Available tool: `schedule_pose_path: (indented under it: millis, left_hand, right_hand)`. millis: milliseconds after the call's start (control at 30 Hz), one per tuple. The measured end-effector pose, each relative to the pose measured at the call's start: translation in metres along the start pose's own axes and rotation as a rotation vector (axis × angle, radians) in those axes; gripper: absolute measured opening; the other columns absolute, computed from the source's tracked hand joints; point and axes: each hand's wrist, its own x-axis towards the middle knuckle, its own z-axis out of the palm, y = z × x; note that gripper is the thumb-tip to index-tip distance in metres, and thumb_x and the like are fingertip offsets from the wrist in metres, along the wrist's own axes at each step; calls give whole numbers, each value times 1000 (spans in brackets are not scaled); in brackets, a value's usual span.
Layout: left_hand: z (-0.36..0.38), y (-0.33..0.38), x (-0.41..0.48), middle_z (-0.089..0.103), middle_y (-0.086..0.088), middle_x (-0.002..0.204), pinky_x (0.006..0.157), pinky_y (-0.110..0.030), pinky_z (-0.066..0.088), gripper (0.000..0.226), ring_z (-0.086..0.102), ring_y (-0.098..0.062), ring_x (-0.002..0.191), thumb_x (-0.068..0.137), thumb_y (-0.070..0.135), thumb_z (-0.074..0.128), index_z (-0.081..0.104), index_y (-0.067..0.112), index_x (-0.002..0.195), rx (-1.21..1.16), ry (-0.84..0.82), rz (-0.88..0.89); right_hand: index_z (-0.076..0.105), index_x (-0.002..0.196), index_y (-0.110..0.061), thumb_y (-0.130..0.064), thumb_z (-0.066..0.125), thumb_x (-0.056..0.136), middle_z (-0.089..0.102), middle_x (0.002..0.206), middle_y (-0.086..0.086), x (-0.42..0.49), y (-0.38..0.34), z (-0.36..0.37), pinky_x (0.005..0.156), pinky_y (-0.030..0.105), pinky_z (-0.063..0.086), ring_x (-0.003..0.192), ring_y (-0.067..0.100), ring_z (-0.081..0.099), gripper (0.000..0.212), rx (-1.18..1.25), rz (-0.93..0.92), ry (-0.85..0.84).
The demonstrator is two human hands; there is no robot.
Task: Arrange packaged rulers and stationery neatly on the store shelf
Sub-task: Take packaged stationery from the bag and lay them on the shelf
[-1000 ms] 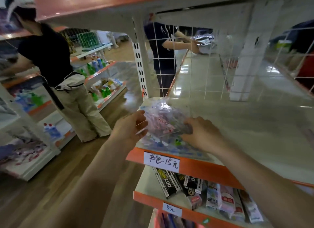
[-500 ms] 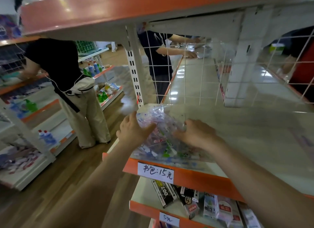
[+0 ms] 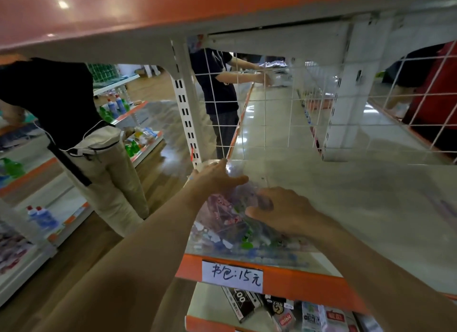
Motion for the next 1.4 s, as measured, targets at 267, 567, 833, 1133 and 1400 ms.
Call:
schedule_pose_path:
  millis: [267,567,833,1133,1400]
  left_hand:
    - [-9,-13,-9,46,-12,138,99,-44,44,70,49,-30,119,81,58,61,45,16,135,-60,22,40]
    - [-12,-20,-33,45,-9,140,98,-32,37,50,45,-25,125,90,34,61,48,14,134,-286,114,41]
    - [-14,-17,-54,64,-6,111,85,-26,46,30,57,-18,99,91,19,61,64,8,118,-765,311,-24]
    - [-12,-8,-68,67,-3,104,65,-15,40,22,59,-13,91,92,20,59,69,12,110,-717,260,-87]
    - [-9,42,-82,66,-10,91,87,-40,51,33,63,-25,89,82,34,62,60,6,99,-1509,-6,-49]
  right_hand:
    - [45,132,-25,-65,65,72,53,130,0,1,-12,-8,96,40,43,115,23,51,75,-31,28,18]
    - [45,132,-8,-24,76,78,55,120,7,4,-18,-15,83,29,45,97,17,52,63,295,48,-55]
    - [62,121,-9,-15,73,80,64,113,5,10,-4,-24,87,29,48,100,17,60,42,511,-28,-51]
    - [69,103,-17,-16,67,86,58,73,-6,-4,14,-35,51,12,38,59,2,51,16,664,-42,-144]
    - [72,91,-13,-8,70,81,73,75,1,-15,31,-61,53,19,53,62,7,68,11,1154,0,-80]
